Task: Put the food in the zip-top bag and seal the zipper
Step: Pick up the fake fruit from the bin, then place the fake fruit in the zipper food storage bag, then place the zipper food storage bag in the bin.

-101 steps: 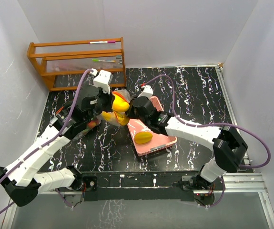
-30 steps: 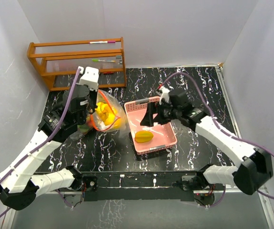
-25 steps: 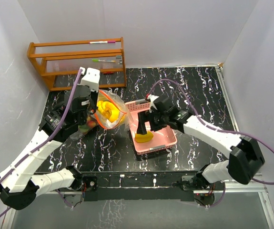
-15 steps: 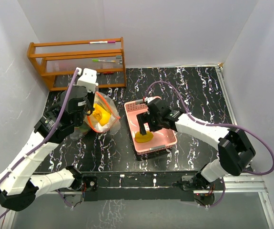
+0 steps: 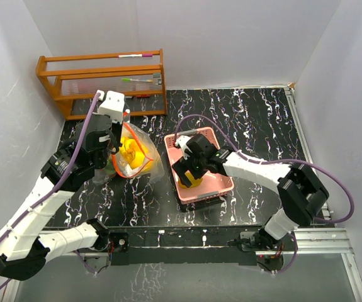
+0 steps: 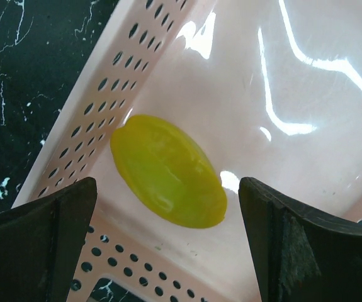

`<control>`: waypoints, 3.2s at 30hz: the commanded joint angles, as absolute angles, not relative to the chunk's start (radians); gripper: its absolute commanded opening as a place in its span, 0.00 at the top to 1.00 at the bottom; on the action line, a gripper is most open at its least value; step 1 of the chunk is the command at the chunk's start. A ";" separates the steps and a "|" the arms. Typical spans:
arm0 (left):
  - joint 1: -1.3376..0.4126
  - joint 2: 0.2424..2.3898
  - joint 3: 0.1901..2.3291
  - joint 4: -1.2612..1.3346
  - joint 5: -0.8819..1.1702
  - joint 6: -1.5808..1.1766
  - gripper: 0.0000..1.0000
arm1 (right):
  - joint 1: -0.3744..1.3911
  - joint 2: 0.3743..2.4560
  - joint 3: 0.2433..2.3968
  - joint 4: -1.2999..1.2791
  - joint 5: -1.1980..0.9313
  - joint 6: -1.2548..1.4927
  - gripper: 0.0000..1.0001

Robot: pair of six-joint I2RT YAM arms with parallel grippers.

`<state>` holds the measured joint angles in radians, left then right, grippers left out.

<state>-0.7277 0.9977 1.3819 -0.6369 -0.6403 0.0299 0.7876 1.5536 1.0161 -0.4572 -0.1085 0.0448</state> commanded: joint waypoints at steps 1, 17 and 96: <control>-0.724 0.982 1.406 -0.625 -0.659 0.039 1.00 | 0.788 1.587 1.013 -0.344 -0.119 -0.098 0.00; -0.723 1.026 1.410 -0.607 -0.656 0.056 1.00 | 0.790 1.660 1.013 -0.338 -0.106 -0.006 0.47; -0.724 1.364 1.281 -0.188 0.134 -0.241 1.00 | 0.936 1.152 1.126 -0.337 0.516 0.339 0.10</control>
<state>-0.7250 1.3643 1.3350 -0.2867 0.0895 -0.1951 0.9401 1.2064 1.1614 -0.2955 0.6239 0.2977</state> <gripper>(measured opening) 0.007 0.830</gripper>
